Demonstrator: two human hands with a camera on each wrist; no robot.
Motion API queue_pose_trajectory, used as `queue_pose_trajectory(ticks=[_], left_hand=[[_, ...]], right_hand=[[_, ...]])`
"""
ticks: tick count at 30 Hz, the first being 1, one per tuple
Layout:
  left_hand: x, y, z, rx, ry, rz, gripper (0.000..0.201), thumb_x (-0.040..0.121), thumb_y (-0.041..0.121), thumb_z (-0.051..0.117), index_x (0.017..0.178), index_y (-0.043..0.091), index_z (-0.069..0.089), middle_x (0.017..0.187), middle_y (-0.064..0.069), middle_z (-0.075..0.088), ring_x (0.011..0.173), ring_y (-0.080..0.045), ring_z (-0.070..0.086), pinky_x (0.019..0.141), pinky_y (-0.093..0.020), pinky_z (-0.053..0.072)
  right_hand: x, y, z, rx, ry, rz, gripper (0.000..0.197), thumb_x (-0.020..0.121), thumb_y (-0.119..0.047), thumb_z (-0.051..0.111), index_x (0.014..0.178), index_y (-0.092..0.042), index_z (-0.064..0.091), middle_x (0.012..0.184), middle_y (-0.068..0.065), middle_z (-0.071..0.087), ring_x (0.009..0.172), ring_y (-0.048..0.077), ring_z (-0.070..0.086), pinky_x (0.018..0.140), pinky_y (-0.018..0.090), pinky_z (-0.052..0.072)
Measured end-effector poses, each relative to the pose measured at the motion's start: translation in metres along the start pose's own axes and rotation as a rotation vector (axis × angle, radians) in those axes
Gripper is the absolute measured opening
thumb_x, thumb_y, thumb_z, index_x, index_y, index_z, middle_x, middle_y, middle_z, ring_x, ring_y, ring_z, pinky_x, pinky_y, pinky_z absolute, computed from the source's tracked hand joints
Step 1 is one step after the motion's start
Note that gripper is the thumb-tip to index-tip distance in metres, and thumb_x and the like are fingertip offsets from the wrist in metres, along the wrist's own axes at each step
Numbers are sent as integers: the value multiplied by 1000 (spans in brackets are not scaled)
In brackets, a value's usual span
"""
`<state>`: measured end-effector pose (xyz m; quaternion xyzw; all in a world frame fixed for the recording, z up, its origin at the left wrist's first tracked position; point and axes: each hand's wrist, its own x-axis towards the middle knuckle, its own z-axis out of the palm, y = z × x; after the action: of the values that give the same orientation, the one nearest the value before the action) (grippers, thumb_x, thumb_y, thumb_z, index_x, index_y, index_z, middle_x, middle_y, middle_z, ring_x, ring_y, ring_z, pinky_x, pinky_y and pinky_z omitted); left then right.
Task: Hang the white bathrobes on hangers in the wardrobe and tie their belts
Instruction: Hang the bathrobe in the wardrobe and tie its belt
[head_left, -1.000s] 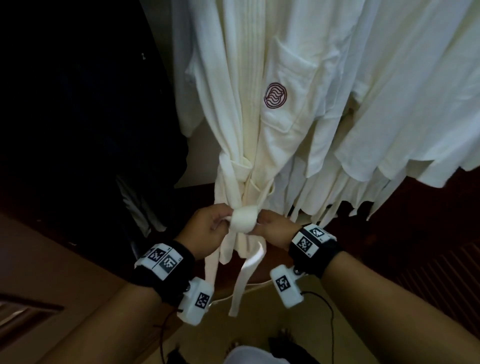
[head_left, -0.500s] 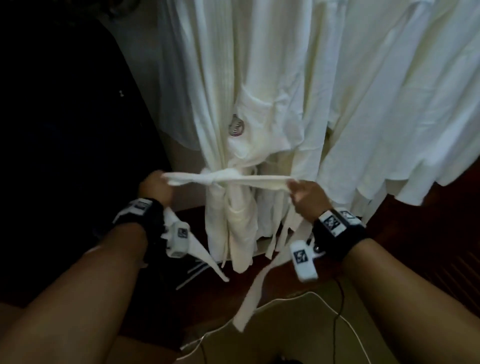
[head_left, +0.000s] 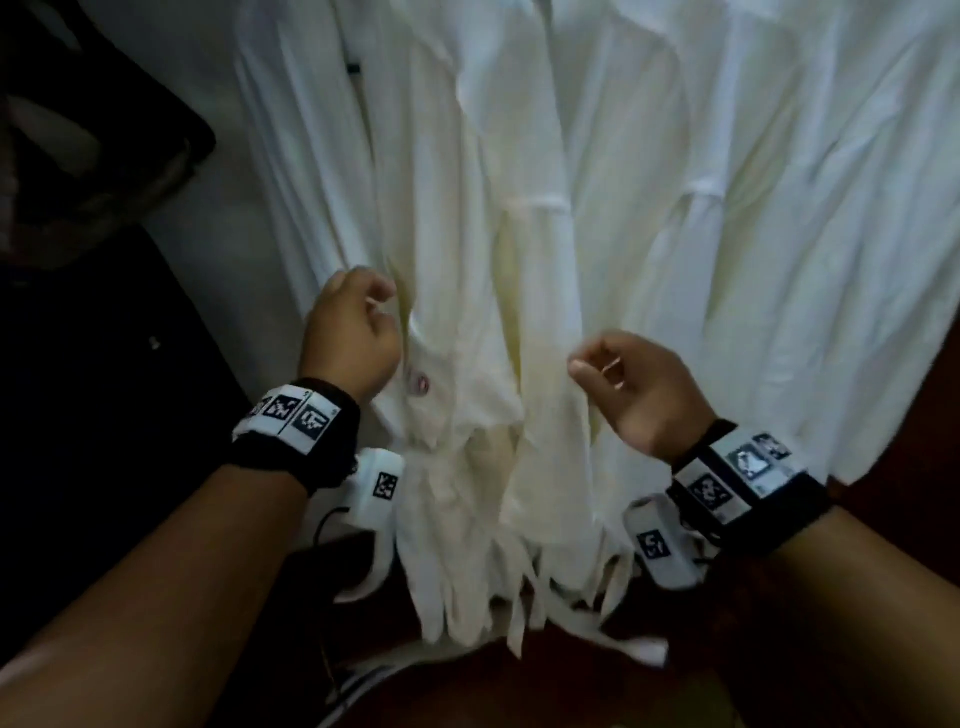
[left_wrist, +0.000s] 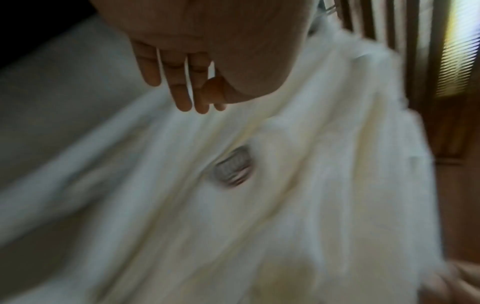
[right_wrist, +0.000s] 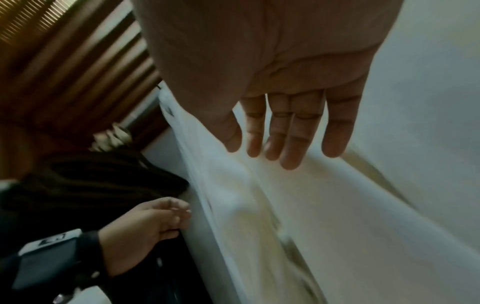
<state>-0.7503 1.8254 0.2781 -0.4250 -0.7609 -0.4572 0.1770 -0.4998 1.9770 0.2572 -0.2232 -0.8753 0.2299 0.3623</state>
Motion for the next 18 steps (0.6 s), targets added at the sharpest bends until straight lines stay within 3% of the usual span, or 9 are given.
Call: queue_pose_trajectory(ticks=[2, 5, 8, 11, 13, 16, 18], left_hand=[[46, 57, -18, -50, 133, 214, 24, 77, 7, 47, 96, 15, 61, 100, -3, 58, 84, -21, 59, 82, -31, 47], [110, 130, -47, -64, 305, 425, 25, 78, 12, 49, 99, 14, 61, 103, -5, 59, 93, -25, 58, 84, -36, 47], [173, 186, -74, 152, 308, 347, 38, 80, 25, 53, 117, 21, 53, 128, -9, 47, 119, -32, 44, 103, -44, 36], [231, 201, -98, 481, 293, 159, 58, 80, 35, 61, 133, 20, 41, 151, -12, 26, 135, -35, 28, 110, -48, 25], [267, 190, -114, 671, 186, 83, 68, 82, 43, 63, 138, 15, 36, 155, -15, 24, 137, -37, 31, 111, -48, 28], [301, 169, -133, 868, -50, 117, 59, 82, 50, 67, 124, 13, 47, 131, -15, 55, 117, -33, 55, 99, -41, 45], [309, 164, -135, 886, -119, 151, 55, 80, 55, 68, 113, 16, 49, 120, -11, 62, 110, -31, 60, 92, -37, 47]], right_hand=[[52, -39, -50, -75, 99, -122, 12, 88, -34, 65, 86, -23, 65, 76, -9, 65, 66, 4, 60, 64, 19, 47], [127, -86, -119, -193, 264, -213, 11, 84, -38, 63, 85, -27, 62, 80, -9, 62, 69, 7, 59, 68, 25, 46], [193, -117, -173, -310, 339, -219, 14, 83, -40, 62, 94, -31, 62, 96, -2, 64, 88, 18, 62, 82, 30, 48], [222, -131, -188, -673, 71, -156, 35, 92, -36, 56, 122, -21, 60, 116, 6, 65, 112, 24, 58, 108, 39, 36], [226, -126, -179, -861, -148, -96, 43, 97, -34, 46, 136, -17, 48, 128, 5, 59, 123, 22, 52, 112, 35, 25], [231, -108, -168, -843, -289, -33, 60, 90, -48, 34, 136, -13, 47, 125, 9, 56, 120, 25, 53, 99, 32, 37], [240, -95, -166, -781, -222, -9, 47, 93, -32, 46, 138, -17, 47, 114, 5, 57, 112, 27, 58, 87, 32, 43]])
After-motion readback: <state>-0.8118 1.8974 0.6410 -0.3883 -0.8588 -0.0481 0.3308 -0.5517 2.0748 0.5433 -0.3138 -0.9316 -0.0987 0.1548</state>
